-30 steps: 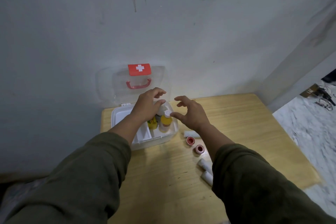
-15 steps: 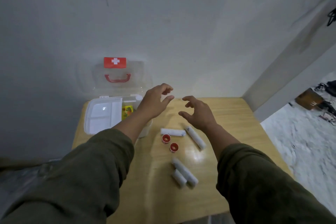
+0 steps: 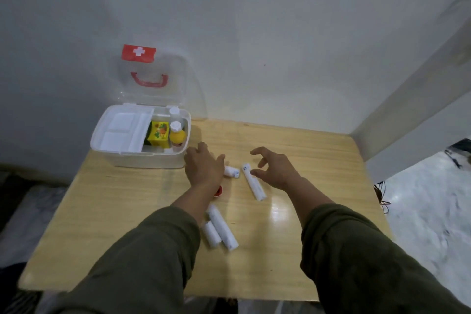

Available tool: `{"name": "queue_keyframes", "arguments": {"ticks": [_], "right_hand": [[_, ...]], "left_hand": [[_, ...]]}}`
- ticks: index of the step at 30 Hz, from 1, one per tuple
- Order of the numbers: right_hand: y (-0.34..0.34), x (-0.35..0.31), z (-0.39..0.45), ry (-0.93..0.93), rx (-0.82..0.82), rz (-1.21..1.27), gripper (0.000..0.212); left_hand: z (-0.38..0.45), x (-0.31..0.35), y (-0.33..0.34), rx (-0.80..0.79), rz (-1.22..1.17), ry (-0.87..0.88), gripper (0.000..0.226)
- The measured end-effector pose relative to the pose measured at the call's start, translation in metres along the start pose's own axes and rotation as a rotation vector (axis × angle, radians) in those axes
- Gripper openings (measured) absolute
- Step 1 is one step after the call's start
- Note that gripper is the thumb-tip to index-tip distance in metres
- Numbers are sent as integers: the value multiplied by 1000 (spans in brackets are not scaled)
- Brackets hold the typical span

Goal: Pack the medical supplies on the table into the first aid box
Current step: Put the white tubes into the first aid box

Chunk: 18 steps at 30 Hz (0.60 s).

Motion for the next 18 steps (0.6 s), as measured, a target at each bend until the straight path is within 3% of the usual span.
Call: {"name": "queue_keyframes", "arguments": {"ticks": [3, 9, 18], "right_hand": [[13, 3, 6, 10, -42, -3, 49], [31, 9, 17, 38, -67, -67, 47], [34, 13, 18, 40, -38, -23, 37]], "left_hand": [[1, -17, 9, -59, 74, -108, 62], [4, -17, 14, -77, 147, -110, 49], [13, -8, 19, -127, -12, -113, 36]]}}
Point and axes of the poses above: each hand's wrist, its own z-axis towards the middle knuckle, its own y-axis out of the palm, x = y × z, the point moved 8 cm from there along z, towards the middle knuckle, and after that the axes turned 5 degrees about -y, right-handed, at the moved point
